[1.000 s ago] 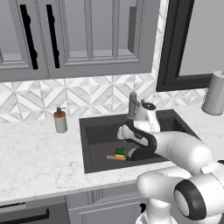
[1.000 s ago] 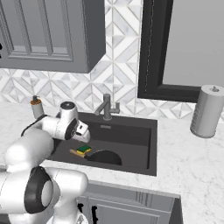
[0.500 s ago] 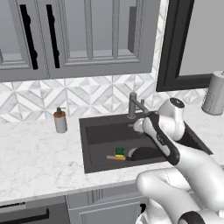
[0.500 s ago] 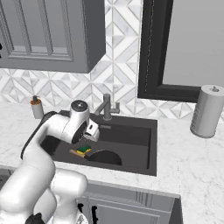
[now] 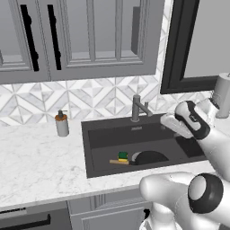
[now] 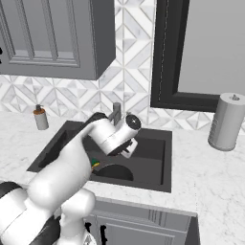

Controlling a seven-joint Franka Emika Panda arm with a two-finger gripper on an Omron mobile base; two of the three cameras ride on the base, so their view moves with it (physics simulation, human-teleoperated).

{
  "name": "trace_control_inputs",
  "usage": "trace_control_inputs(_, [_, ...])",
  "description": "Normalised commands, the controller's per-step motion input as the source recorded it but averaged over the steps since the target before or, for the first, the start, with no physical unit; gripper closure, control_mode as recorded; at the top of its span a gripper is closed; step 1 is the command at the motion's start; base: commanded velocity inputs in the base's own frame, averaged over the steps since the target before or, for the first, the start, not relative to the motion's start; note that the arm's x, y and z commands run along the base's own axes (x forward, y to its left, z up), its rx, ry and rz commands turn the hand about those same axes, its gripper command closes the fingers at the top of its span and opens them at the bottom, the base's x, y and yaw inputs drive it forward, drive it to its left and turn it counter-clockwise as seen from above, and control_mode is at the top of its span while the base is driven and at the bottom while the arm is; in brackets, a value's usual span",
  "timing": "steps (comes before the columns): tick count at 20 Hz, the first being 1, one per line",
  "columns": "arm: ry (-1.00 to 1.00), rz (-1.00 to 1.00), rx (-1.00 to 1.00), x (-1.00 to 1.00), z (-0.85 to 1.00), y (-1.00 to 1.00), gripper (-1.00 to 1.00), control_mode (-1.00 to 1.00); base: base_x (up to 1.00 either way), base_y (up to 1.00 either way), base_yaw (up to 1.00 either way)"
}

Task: Pick the pan and sponge and place them into the sink. Then turn on the water.

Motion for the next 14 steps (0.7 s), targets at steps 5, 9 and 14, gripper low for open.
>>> trace_control_inputs(5, [0.12, 0.0, 0.27, 0.47, 0.0, -0.5, -1.0, -1.0, 0.0, 0.0, 0.0])
trace_control_inputs(9, [0.0, 0.04, 0.18, 0.34, 0.0, -0.06, -1.0, -1.0, 0.0, 0.0, 0.0])
trace_control_inputs(14, [0.0, 0.01, 0.01, 0.11, -0.01, 0.0, -1.0, -1.0, 0.0, 0.0, 0.0])
